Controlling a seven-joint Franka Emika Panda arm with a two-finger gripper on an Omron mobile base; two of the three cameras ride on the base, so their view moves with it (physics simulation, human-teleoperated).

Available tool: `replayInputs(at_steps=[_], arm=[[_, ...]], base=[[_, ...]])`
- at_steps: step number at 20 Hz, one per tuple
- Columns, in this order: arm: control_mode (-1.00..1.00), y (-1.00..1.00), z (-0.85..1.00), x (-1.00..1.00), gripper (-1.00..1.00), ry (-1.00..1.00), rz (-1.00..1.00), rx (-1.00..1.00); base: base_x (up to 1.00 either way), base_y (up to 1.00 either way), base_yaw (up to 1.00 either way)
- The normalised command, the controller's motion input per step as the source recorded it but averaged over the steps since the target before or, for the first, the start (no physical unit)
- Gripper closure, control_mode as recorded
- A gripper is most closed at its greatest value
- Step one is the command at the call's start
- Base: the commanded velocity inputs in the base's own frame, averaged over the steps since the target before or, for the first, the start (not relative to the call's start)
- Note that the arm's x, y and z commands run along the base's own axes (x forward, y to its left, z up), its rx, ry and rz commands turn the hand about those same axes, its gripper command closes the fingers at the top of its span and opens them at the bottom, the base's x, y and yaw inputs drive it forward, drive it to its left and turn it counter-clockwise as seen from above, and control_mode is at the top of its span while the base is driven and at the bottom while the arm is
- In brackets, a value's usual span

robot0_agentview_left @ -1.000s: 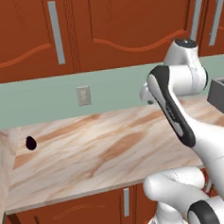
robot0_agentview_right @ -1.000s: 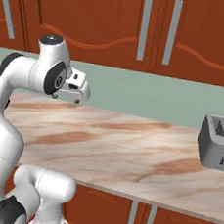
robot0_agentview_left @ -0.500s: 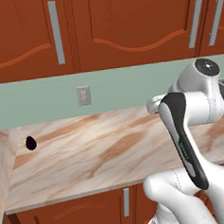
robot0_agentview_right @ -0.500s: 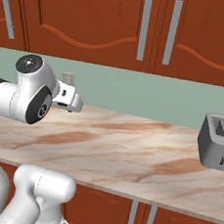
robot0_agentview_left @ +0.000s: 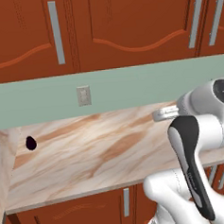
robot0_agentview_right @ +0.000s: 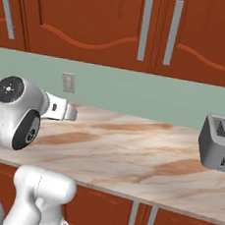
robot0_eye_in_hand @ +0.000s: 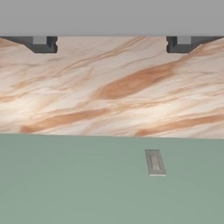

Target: Close all open cabinet doors.

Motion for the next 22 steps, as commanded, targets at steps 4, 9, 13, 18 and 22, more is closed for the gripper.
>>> replayInputs(at_steps=[4, 9, 13, 18, 22], arm=[[-1.00, 0.00, 0.00, -0.21, -1.00, -0.13, 0.00, 0.00], [1.00, 0.00, 0.00, -0.04, -1.00, -0.05, 0.00, 0.00], [1.00, 0.00, 0.00, 0.00, -1.00, 0.00, 0.00, 0.00], [1.00, 0.00, 0.00, 0.00, -1.00, 0.00, 0.00, 0.00], [1.00, 0.00, 0.00, 0.00, -1.00, 0.00, 0.00, 0.00]], base=[[0.00, 0.00, 0.00], [0.00, 0.00, 0.00], [-0.21, -0.11, 0.00], [-0.33, -0.21, 0.00], [-0.37, -0.39, 0.00]])
